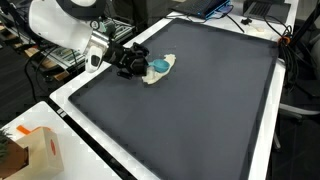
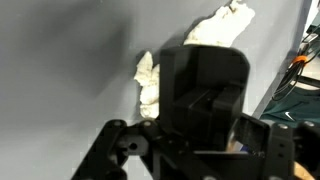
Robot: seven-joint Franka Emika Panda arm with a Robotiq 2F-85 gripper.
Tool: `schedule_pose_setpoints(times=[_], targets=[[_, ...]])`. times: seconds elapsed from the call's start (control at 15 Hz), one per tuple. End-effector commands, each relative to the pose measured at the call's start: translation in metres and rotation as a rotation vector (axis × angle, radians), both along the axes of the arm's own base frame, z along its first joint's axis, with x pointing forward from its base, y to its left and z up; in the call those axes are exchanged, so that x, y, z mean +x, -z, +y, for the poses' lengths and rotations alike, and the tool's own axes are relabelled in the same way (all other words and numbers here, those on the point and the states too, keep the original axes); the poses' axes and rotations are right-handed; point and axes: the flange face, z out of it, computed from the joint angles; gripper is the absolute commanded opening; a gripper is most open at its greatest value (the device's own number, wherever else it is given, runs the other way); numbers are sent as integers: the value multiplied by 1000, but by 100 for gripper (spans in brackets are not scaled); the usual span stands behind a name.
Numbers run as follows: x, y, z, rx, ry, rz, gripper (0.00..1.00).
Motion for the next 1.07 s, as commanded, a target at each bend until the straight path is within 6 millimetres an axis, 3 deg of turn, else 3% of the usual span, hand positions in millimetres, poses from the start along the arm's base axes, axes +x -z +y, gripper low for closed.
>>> schedule_pose_setpoints(times=[0.0,0.4,1.0], targets=[[-10,11,2,56,-32,9,25],[-17,19,-2,159,32,66,25],[-17,8,4,310,52,68,25]])
